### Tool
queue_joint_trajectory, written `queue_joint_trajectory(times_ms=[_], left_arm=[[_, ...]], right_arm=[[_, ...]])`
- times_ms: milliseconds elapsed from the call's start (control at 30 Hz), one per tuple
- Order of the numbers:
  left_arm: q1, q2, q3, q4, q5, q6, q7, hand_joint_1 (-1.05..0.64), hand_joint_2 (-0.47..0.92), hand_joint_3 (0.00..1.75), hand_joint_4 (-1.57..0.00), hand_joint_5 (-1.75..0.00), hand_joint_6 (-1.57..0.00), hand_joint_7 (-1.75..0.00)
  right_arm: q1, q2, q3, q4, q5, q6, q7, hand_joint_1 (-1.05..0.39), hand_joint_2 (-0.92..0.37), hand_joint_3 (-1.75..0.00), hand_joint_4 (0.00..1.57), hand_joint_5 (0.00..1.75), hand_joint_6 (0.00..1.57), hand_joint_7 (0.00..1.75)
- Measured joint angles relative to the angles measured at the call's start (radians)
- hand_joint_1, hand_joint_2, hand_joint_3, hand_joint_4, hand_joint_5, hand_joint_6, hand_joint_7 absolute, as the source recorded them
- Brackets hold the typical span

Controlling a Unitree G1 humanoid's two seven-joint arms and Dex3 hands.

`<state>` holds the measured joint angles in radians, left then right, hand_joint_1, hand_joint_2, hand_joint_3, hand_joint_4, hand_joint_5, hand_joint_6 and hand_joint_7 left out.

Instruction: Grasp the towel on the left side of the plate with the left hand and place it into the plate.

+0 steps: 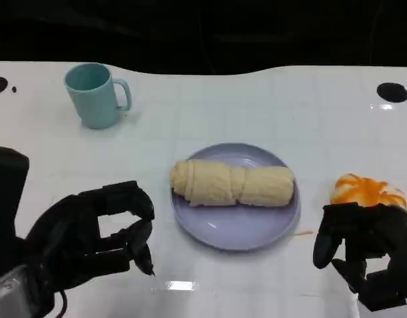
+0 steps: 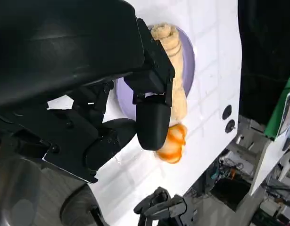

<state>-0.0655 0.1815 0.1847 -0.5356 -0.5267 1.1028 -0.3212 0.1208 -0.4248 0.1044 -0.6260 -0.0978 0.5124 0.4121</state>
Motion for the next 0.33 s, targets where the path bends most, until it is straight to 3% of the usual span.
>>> queue_joint_trajectory(times_ms=[333], left_arm=[[-0.001, 0.056, -0.027, 0.041, -0.018, -0.055, -0.033, -0.14, 0.69, 1.08, -0.75, -1.75, -0.62, -1.64]], right_arm=[[-0.001, 0.003, 0.008, 0.01, -0.014, -0.009, -0.005, 0.03, -0.55, -1.11, 0.74, 1.75, 0.69, 1.47]])
